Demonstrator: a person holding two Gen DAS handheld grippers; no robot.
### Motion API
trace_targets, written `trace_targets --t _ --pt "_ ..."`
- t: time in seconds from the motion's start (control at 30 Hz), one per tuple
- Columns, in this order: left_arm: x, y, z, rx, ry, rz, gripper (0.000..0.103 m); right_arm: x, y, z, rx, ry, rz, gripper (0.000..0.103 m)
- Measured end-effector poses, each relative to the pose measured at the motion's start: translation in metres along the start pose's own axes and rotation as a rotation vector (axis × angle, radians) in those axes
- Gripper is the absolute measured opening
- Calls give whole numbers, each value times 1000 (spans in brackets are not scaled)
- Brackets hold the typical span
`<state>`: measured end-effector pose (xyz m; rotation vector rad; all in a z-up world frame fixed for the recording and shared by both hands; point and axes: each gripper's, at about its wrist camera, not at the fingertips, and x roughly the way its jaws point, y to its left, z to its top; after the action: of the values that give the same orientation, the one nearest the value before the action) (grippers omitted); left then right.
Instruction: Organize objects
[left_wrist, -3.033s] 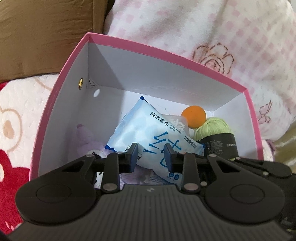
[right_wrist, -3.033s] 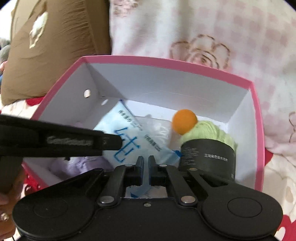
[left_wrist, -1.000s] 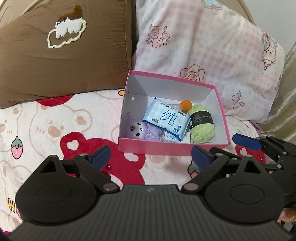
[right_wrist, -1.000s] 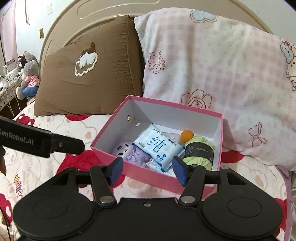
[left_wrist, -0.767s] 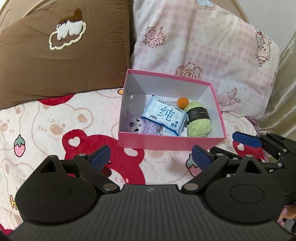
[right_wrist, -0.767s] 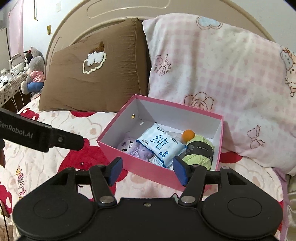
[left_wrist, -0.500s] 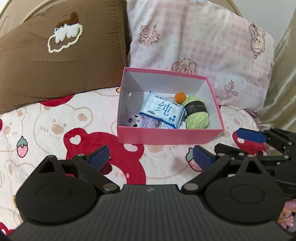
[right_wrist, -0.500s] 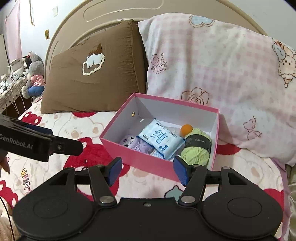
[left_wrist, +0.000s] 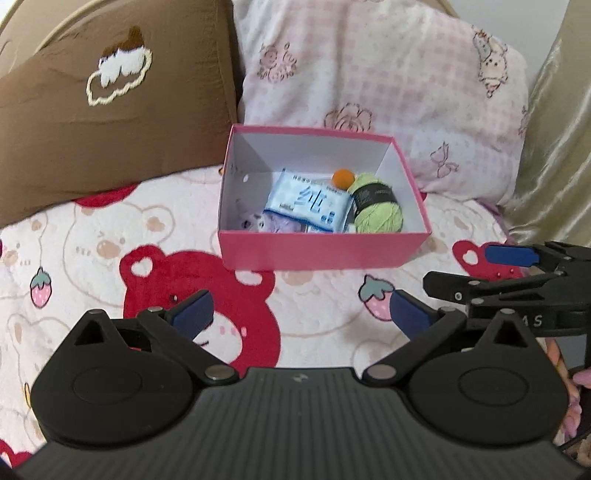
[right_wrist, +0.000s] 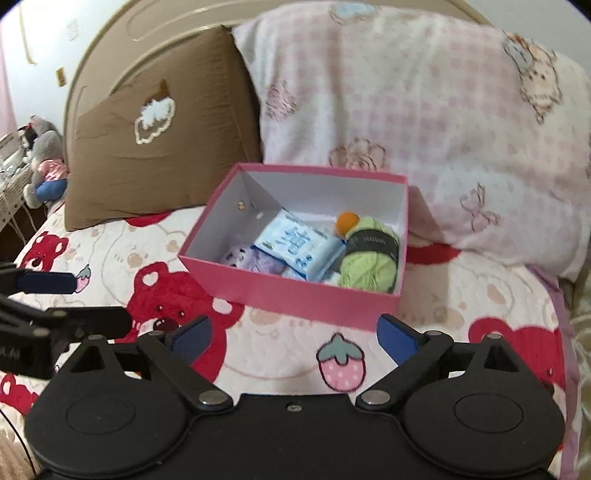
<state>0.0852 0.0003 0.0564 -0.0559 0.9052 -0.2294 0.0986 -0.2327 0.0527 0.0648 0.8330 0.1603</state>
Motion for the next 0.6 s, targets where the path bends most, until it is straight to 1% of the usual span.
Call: trace_targets --t 0.13,0.3,0.4,0.47,0.6 --pt "6 3 -3 -21 33 23 103 0 0 -4 10 32 -2 98" --pt "6 3 -7 -20 48 63 103 -7 6 -12 -15 10 -29 98" --pt "4 4 -10 -32 47 81 103 -9 7 -14 -19 12 -38 98" --pt "3 4 -12 -30 63 99 103 -11 8 -15 -17 10 -55 98" --pt "1 6 -17 -40 70 132 103 -15 9 -22 -20 2 -78 98"
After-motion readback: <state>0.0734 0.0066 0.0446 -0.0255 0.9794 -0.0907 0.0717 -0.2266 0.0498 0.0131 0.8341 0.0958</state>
